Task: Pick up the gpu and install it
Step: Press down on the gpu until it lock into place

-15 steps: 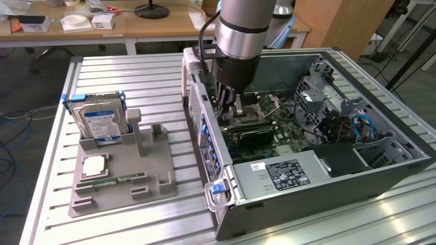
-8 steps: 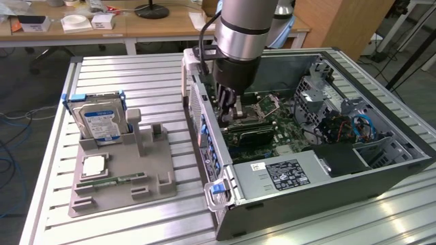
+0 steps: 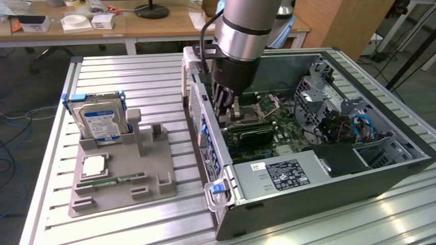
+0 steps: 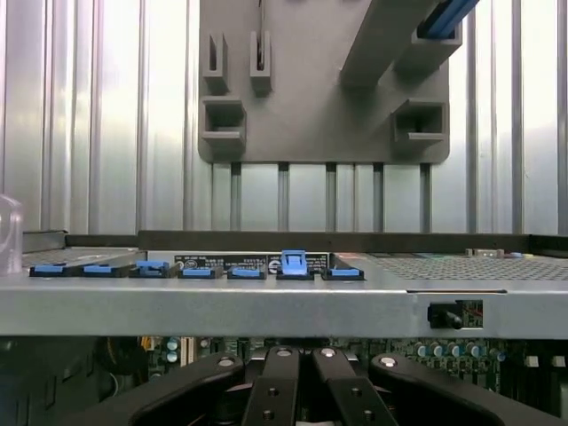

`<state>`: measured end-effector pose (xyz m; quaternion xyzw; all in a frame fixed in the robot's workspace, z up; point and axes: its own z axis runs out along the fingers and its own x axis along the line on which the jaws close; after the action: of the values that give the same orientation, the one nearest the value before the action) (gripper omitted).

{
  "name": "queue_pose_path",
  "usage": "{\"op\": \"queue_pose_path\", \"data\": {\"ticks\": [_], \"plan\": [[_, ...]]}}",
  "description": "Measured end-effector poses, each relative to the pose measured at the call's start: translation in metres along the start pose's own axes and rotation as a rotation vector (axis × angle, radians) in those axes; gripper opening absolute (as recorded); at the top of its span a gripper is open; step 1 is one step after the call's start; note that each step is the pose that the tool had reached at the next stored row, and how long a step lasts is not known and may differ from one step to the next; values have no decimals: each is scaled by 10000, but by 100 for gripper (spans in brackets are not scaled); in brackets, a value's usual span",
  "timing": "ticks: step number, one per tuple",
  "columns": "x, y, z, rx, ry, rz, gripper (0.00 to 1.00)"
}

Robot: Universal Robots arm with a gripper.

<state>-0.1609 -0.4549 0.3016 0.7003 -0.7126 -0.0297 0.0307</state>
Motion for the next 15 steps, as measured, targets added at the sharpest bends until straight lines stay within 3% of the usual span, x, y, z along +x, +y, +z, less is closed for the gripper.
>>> {"op": "queue_pose_path", "data": {"ticks": [15], "plan": [[17, -7, 67, -24, -20, 50, 11]]}}
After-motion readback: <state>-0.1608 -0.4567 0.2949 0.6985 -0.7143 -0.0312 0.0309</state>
